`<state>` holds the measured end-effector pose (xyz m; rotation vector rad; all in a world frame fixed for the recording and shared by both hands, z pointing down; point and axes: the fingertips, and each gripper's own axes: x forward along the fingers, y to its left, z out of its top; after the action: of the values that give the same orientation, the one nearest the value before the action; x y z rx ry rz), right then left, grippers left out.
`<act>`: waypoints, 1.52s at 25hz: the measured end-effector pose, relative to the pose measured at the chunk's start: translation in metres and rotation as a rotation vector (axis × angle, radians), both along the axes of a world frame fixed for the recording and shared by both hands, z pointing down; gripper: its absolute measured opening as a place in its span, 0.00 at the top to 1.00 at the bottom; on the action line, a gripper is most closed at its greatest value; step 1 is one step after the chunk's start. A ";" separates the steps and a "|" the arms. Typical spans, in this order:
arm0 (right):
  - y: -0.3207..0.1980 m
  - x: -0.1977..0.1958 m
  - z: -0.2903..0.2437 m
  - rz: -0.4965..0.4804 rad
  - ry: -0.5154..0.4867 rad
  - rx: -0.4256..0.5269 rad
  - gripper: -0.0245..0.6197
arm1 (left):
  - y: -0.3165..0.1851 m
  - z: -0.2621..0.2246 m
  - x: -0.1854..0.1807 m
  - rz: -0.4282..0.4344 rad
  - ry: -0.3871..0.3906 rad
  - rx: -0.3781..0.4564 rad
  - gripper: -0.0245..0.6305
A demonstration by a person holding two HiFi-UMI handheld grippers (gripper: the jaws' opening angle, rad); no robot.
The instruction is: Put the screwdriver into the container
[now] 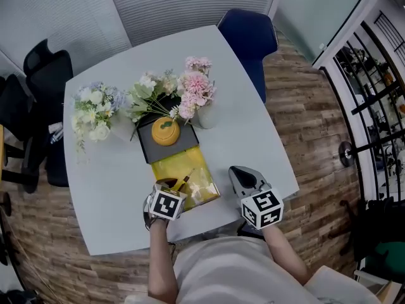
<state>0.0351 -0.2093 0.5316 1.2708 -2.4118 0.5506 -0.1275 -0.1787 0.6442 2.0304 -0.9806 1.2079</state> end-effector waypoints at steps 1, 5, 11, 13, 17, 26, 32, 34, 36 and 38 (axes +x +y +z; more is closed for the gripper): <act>0.002 -0.001 -0.002 -0.002 -0.002 0.005 0.94 | -0.001 -0.004 0.000 -0.011 0.016 0.024 0.78; 0.008 -0.004 -0.012 -0.009 -0.010 0.028 0.94 | 0.001 -0.020 -0.003 -0.069 0.057 0.096 0.82; 0.020 -0.010 -0.023 -0.026 -0.018 0.054 0.94 | 0.005 -0.048 -0.004 -0.142 0.143 0.187 0.86; 0.023 -0.011 -0.026 -0.030 -0.020 0.061 0.94 | 0.005 -0.058 -0.004 -0.171 0.188 0.217 0.87; 0.029 -0.013 -0.037 -0.039 -0.029 0.082 0.94 | 0.007 -0.083 -0.002 -0.225 0.293 0.277 0.90; 0.040 -0.021 -0.073 -0.039 -0.118 0.125 0.94 | 0.013 -0.160 -0.006 -0.273 0.433 0.483 0.94; 0.048 -0.028 -0.098 -0.060 -0.136 0.175 0.94 | 0.023 -0.199 -0.003 -0.269 0.538 0.597 0.96; 0.053 -0.029 -0.099 -0.064 -0.135 0.179 0.94 | 0.027 -0.205 -0.004 -0.273 0.548 0.621 0.96; 0.057 -0.029 -0.100 -0.066 -0.134 0.181 0.94 | 0.030 -0.208 -0.005 -0.277 0.542 0.637 0.96; 0.060 -0.029 -0.101 -0.069 -0.134 0.183 0.94 | 0.033 -0.209 -0.006 -0.282 0.539 0.645 0.96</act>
<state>0.0062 -0.1495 0.4309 1.2529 -2.6583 0.4148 -0.1337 -0.1462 0.4350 2.3859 -1.4166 0.1601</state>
